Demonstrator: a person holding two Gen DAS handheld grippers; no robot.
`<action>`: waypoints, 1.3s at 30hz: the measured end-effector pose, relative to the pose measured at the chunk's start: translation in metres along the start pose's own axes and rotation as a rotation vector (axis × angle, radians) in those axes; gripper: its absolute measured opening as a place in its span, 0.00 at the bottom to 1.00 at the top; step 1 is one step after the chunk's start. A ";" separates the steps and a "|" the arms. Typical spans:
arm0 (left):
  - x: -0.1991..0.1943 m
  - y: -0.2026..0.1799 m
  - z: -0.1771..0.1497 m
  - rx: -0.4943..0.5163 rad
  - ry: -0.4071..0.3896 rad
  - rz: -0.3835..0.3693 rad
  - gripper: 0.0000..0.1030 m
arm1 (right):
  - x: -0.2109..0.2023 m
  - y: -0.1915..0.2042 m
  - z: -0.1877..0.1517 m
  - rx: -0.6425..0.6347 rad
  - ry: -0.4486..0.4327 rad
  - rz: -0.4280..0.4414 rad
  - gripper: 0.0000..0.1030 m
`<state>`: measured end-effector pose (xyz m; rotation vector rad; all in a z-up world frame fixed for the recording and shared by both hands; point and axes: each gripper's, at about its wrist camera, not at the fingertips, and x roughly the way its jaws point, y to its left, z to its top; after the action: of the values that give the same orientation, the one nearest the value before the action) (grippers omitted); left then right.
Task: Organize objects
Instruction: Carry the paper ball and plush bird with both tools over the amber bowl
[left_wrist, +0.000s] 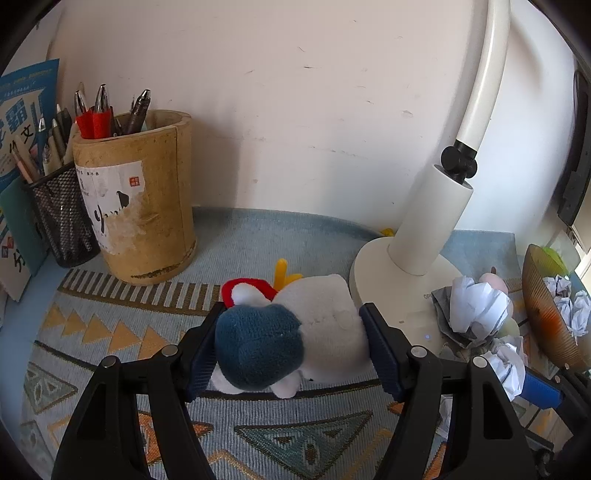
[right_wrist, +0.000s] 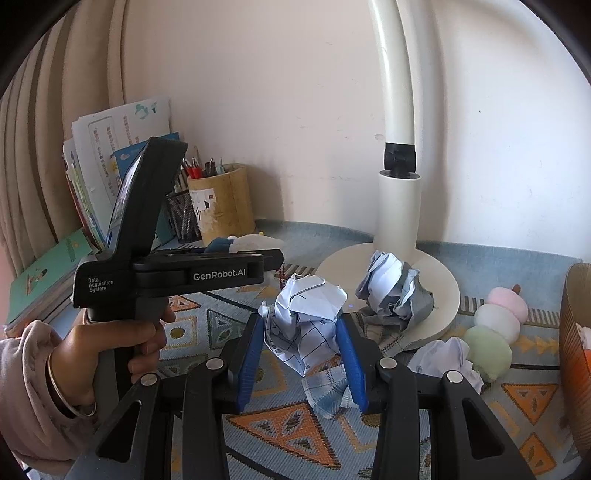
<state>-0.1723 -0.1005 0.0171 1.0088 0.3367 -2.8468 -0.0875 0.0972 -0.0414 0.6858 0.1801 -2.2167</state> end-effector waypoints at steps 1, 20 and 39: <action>0.000 0.000 0.000 0.002 0.000 0.000 0.68 | 0.000 -0.001 0.000 0.004 0.000 0.002 0.39; -0.013 0.002 -0.008 -0.011 0.006 0.064 0.68 | 0.000 -0.016 -0.002 0.091 0.022 0.051 0.39; -0.127 -0.126 0.024 0.195 -0.214 0.076 0.68 | -0.139 -0.075 0.037 0.166 -0.182 0.004 0.39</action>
<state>-0.1100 0.0191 0.1375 0.7157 0.0019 -2.9238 -0.0826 0.2266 0.0569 0.5680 -0.0981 -2.2935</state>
